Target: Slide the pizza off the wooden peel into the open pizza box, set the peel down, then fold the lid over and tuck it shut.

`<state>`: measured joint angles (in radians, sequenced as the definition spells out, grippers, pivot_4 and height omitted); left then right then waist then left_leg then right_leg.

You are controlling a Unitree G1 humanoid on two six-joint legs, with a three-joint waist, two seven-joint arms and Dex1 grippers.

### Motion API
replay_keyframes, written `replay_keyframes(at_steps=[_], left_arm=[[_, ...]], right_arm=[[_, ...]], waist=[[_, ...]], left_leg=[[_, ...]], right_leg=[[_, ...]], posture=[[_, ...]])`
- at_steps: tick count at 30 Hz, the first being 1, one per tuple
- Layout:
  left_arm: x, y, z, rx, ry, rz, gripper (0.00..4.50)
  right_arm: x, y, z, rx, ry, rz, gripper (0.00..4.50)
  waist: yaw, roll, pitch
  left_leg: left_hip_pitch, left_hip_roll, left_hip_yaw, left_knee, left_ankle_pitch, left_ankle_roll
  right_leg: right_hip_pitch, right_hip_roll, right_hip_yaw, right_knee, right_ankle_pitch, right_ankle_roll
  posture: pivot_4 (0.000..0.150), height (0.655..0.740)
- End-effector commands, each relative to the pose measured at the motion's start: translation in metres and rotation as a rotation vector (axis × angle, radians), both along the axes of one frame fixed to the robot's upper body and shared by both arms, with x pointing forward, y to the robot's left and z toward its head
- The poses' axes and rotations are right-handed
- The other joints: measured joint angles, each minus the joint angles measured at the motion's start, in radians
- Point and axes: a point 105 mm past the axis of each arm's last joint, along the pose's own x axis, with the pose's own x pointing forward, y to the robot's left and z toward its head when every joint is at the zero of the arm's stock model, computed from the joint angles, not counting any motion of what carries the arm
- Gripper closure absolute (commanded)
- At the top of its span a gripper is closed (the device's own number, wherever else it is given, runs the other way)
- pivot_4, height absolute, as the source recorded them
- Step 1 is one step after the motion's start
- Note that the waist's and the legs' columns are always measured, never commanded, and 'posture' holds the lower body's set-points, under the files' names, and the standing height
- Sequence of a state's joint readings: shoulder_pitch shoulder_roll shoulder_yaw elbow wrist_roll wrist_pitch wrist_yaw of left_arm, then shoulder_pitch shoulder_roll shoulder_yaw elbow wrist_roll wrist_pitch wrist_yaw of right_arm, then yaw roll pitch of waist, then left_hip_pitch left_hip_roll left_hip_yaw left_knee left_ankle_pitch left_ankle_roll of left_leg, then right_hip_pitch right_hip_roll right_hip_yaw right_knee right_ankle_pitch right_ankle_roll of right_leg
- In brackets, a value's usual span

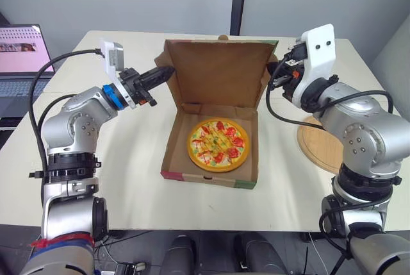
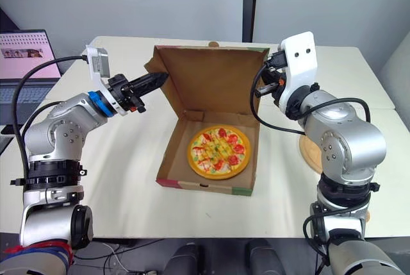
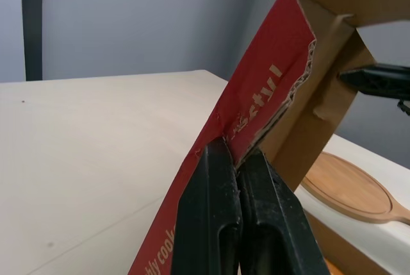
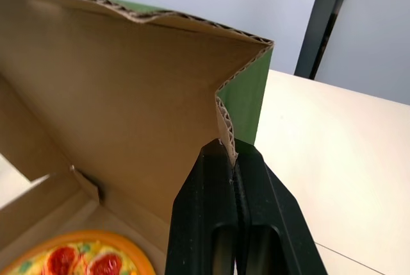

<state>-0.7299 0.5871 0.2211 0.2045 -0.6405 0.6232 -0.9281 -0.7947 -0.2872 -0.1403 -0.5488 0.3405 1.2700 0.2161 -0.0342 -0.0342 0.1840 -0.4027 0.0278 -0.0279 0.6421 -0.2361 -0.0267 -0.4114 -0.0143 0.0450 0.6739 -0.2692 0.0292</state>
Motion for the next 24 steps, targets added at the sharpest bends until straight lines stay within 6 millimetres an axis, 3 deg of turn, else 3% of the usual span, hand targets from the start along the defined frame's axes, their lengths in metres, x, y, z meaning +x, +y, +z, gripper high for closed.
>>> replay_keyframes(at_steps=[1, 24], left_arm=[[-0.011, -0.014, 0.01, 0.018, -0.053, -0.047, 4.5], [-0.044, -0.03, -0.015, -0.059, -0.007, 0.05, 4.5]], right_arm=[[-0.019, 0.02, 0.008, 0.017, -0.054, 0.085, 4.48], [-0.046, 0.029, -0.019, 0.148, 0.065, 0.071, 4.48]], waist=[[0.0, 0.0, 0.0], [-0.001, 0.0, 0.0]], left_leg=[[0.0, 0.0, 0.0, 0.0, 0.0, 0.0], [0.002, 0.001, 0.0, 0.001, 0.0, 0.0]], right_leg=[[0.0, 0.0, 0.0, 0.0, 0.0, 0.0], [0.001, 0.0, 0.001, 0.001, 0.0, 0.0]], posture=[[0.15, 0.7325], [0.15, 0.7325]])
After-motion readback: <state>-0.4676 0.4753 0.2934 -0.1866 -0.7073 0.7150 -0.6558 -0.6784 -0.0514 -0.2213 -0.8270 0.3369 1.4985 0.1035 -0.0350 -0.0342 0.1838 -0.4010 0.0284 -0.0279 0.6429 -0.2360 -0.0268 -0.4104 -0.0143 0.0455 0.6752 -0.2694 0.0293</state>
